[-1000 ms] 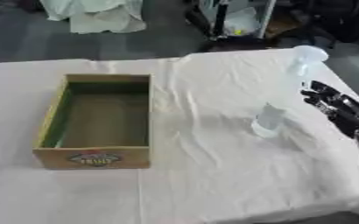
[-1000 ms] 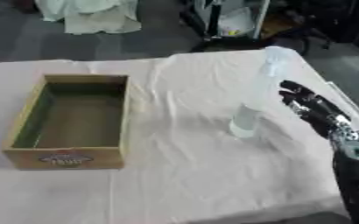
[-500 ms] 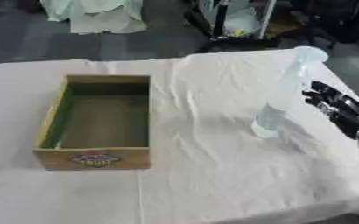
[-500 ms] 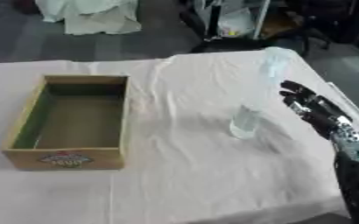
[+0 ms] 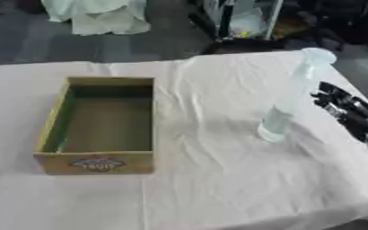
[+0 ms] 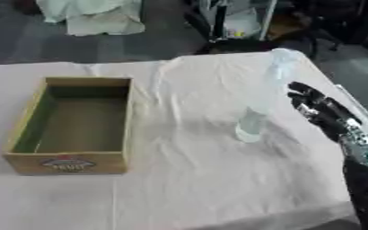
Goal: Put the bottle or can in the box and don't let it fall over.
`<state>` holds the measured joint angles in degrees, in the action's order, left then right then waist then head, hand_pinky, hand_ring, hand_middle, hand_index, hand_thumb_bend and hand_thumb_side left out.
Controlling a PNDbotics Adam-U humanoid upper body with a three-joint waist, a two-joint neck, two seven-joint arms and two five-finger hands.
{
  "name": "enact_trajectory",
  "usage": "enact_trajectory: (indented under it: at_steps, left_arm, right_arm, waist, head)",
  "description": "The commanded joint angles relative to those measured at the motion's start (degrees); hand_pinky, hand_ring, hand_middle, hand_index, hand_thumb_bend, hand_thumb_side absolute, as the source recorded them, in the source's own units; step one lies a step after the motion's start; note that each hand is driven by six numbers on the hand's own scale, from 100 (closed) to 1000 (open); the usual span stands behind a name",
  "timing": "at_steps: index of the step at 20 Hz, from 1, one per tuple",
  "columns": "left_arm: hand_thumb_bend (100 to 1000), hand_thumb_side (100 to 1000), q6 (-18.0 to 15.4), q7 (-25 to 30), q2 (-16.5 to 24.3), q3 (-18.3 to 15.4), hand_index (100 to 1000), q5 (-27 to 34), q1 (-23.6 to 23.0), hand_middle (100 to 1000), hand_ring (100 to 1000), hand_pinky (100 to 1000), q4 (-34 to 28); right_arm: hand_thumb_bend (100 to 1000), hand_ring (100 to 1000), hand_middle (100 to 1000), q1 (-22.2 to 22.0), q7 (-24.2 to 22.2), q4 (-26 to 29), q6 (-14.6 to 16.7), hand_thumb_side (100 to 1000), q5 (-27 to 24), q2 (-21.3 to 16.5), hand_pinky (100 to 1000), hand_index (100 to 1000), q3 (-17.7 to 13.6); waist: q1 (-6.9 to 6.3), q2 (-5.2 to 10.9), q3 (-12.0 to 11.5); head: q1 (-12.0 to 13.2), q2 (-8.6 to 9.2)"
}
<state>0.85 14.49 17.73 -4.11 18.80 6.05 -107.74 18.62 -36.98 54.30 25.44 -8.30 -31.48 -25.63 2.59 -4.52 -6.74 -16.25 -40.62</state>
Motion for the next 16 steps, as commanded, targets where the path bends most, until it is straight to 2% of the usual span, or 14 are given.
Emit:
enact_trajectory:
  at_steps: [1, 16]
  left_arm:
    - [100, 807, -0.14, 0.01, 1.12, -0.5, 772, 0.27, 0.5, 1000, 1000, 1000, -0.76]
    - [100, 807, -0.17, 0.08, 1.13, -0.49, 772, 0.24, 0.47, 1000, 1000, 1000, -0.76]
  right_arm:
    - [100, 1000, 1000, 0.96, 0.49, 1.4, -0.22, 470, 0.71, -1.41, 1000, 1000, 0.16]
    - [100, 1000, 1000, 0.76, -0.42, 1.77, -0.19, 470, 0.76, -1.34, 1000, 1000, 1.06]
  waist:
    - [-0.08, 0.69, -0.04]
    - [-0.09, 0.62, -0.01]
  head:
    - [-0.06, 0.64]
    - [-0.24, 0.52]
